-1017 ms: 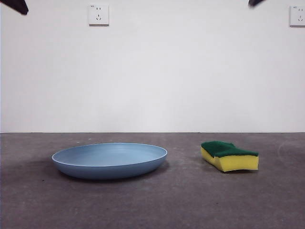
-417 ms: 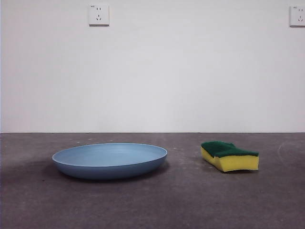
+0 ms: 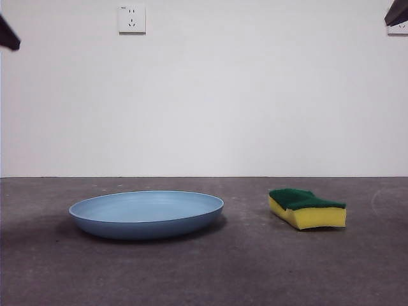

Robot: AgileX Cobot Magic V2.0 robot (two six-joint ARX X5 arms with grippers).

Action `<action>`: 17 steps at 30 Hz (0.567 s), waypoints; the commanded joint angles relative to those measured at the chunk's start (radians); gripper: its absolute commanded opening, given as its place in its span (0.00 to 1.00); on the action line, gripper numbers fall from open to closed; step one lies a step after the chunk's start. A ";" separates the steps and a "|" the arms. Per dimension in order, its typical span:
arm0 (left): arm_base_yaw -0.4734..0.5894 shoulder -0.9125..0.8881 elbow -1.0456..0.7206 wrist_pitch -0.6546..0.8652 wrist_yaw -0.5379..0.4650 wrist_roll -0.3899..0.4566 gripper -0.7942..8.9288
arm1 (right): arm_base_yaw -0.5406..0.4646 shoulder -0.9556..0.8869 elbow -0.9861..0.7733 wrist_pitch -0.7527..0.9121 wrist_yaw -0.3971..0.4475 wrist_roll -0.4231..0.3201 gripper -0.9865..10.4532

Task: Pick up the plate,pick up the cloth,clean the plate with the cloth

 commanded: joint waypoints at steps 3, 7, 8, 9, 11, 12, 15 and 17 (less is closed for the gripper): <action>-0.002 0.023 0.000 -0.024 -0.002 -0.014 0.08 | 0.002 -0.001 -0.006 0.007 0.003 0.017 0.07; -0.002 0.034 0.000 -0.030 -0.003 -0.014 0.08 | 0.002 -0.001 -0.006 0.007 0.003 0.017 0.07; -0.002 0.034 0.000 -0.029 -0.003 -0.014 0.08 | 0.002 -0.001 -0.006 0.007 0.003 0.017 0.07; -0.002 0.034 0.000 -0.029 -0.003 -0.014 0.08 | 0.002 -0.001 -0.006 0.007 0.003 0.017 0.07; -0.002 0.034 0.000 -0.029 -0.003 -0.014 0.08 | 0.002 -0.001 -0.006 0.007 0.003 0.017 0.07; -0.002 0.034 0.000 -0.029 -0.003 -0.014 0.08 | 0.002 -0.001 -0.006 0.007 0.003 0.017 0.07; -0.006 0.029 0.000 -0.049 -0.003 -0.013 0.08 | 0.002 -0.001 -0.006 0.007 0.003 0.017 0.07; -0.003 -0.010 0.000 -0.077 -0.018 0.014 0.08 | 0.002 -0.001 -0.006 0.006 0.003 0.017 0.07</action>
